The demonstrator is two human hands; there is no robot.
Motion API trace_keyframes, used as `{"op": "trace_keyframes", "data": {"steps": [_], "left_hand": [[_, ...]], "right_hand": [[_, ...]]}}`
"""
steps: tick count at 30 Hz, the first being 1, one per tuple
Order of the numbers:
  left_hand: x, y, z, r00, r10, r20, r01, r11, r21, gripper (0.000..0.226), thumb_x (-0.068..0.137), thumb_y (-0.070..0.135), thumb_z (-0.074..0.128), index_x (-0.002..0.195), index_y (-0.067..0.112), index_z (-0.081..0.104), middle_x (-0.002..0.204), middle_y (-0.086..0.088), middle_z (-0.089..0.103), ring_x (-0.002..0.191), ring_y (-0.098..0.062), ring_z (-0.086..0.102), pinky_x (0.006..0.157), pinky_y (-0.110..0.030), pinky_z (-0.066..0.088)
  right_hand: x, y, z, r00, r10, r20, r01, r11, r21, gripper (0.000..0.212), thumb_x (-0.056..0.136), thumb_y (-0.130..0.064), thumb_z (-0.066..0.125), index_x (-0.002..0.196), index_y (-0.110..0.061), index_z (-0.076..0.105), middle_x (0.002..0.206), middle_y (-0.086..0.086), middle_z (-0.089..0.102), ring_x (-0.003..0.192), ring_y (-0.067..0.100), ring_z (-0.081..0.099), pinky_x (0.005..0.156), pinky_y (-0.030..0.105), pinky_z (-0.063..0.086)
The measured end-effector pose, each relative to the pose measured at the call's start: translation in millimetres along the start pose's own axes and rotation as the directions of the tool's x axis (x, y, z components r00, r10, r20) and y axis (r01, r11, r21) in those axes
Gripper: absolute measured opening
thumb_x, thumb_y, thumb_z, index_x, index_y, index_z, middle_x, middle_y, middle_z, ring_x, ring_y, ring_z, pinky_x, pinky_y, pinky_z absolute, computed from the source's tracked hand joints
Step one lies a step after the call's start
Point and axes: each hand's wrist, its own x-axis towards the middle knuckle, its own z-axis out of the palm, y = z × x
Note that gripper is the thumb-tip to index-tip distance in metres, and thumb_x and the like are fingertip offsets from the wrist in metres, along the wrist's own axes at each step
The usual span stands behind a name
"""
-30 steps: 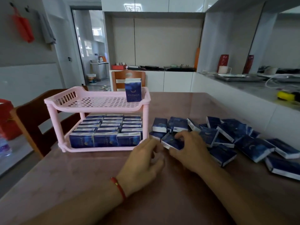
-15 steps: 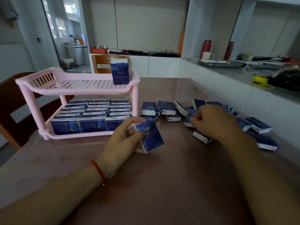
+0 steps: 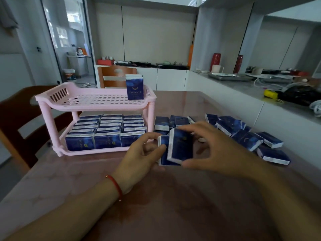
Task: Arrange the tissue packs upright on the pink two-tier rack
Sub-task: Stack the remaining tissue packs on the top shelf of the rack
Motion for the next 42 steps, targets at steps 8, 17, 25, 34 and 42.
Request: {"op": "trace_keyframes", "data": {"steps": [8,17,25,34,42], "left_hand": [[-2.9,15.8,-5.7,0.999,0.039,0.009,-0.038,0.988,-0.151,0.037,0.091,0.02,0.066,0.127,0.016,0.061,0.105,-0.024,0.07,0.092,-0.033,0.071,0.068,-0.041,0.063],[3.3,11.4,-13.8,0.985,0.172,-0.004,-0.172,0.985,0.023,0.059,0.079,0.016,0.077,0.133,0.027,0.058,0.104,-0.01,0.075,0.102,-0.038,0.068,0.09,-0.054,0.057],[1.8,24.4,-20.7,0.945,0.323,-0.042,-0.32,0.945,0.065,0.058,0.077,0.025,0.072,0.133,0.022,0.058,0.11,-0.012,0.073,0.103,-0.033,0.068,0.088,-0.052,0.057],[7.4,41.5,-51.4,0.689,0.704,-0.172,-0.495,0.63,0.598,0.046,0.096,0.035,0.05,0.135,0.012,0.057,0.127,-0.003,0.063,0.121,-0.017,0.057,0.099,-0.04,0.048],[22.9,18.6,-78.1,0.709,0.698,-0.101,-0.139,0.278,0.95,0.051,0.087,0.033,0.054,0.133,0.011,0.058,0.14,-0.007,0.057,0.139,-0.028,0.044,0.122,-0.055,0.019]], "right_hand": [[21.4,-1.3,22.4,0.988,-0.138,-0.072,0.129,0.985,-0.112,0.081,0.074,-0.045,0.08,0.142,-0.042,0.037,0.131,-0.02,0.037,0.113,0.001,0.049,0.087,0.019,0.051],[25.5,-13.3,15.0,0.993,-0.042,-0.113,0.06,0.985,0.161,0.054,0.091,-0.04,0.067,0.141,-0.037,0.047,0.135,-0.019,0.055,0.111,-0.001,0.061,0.091,0.029,0.056],[46.8,-25.1,-8.1,1.0,-0.027,-0.014,0.029,0.978,0.207,0.044,0.084,-0.036,0.075,0.126,-0.037,0.062,0.115,-0.018,0.069,0.106,0.001,0.065,0.091,0.031,0.058],[97.0,-61.6,-49.0,0.98,-0.146,-0.137,0.171,0.965,0.197,0.038,0.078,-0.03,0.08,0.112,-0.026,0.065,0.102,-0.008,0.07,0.095,0.007,0.067,0.088,0.027,0.058],[184.9,-67.8,-49.3,0.974,-0.164,-0.155,0.181,0.978,0.107,0.042,0.081,-0.024,0.081,0.119,-0.02,0.064,0.103,-0.009,0.066,0.092,0.005,0.064,0.078,0.021,0.055]]}}
